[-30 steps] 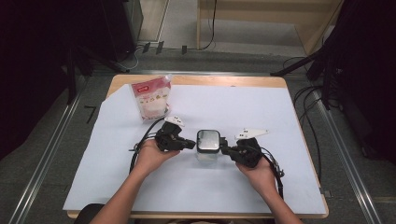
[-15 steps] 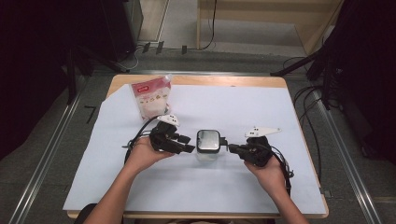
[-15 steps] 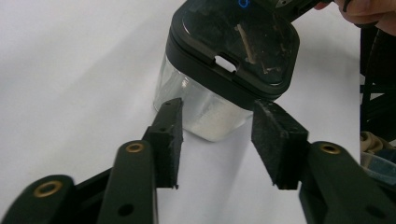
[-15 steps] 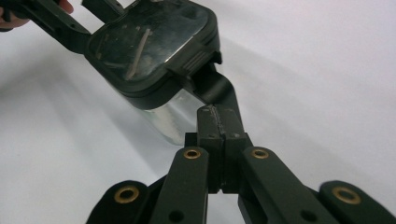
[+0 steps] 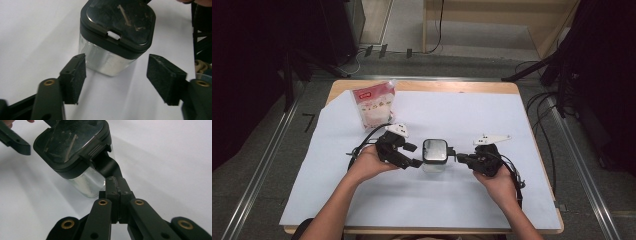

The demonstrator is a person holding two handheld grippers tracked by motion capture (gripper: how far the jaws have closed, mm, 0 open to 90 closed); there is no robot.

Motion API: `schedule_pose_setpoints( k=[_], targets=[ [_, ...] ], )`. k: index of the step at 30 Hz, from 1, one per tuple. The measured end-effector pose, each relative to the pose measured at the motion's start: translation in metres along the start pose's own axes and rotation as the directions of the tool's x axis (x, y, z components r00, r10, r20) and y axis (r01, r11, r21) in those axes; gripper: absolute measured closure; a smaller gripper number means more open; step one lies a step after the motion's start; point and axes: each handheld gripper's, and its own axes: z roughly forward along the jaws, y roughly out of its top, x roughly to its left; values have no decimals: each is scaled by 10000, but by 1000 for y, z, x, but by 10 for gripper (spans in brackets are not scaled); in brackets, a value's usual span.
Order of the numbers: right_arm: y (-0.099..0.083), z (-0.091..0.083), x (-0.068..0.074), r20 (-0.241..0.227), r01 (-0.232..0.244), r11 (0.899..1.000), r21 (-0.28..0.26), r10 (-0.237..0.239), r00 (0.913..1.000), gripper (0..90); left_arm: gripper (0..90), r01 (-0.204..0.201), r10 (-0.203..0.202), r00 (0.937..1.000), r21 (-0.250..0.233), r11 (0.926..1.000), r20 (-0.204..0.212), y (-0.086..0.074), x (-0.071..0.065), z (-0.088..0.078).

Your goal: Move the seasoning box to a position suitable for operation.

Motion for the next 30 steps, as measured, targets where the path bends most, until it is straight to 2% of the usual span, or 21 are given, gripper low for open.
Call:
schedule_pose_setpoints(
  k=[1, 4, 10, 16, 18, 24, 30],
  targets=[
    [0, 0, 0, 33, -8, 10000, 25, 8, 10000, 900, 270, 6, -6, 10000, 6, 10000, -39, 1, 0, 0],
    [0, 1, 0, 39, -11, 10000, 9, 11, 10000, 900, 213, -16, 20, 9997, -137, 9999, 250, 3, 2, 2],
    [0, 1, 0, 76, -85, 10000, -14, 85, 9999, 900, 144, -167, 172, 9995, -196, 9997, 265, 7, 4, 9],
    [1, 1, -1, 98, -51, 10000, 21, 51, 9999, 900, 141, -409, 411, 9991, -186, 9990, 109, 10, 3, 12],
    [1, 2, -1, 103, -63, 10000, 18, 63, 9999, 900, 141, -505, 510, 9984, -192, 9985, 246, 12, 3, 14],
    [1, 2, -1, 130, -107, 9999, 40, 107, 9999, 900, 140, -677, 677, 9977, 57, 9977, 18, 13, 1, 24],
    [0, 3, -1, 165, -74, 10000, -16, 74, 9998, 900, 146, -750, 750, 9970, 15, 9972, -176, 14, 1, 30]
  ],
)
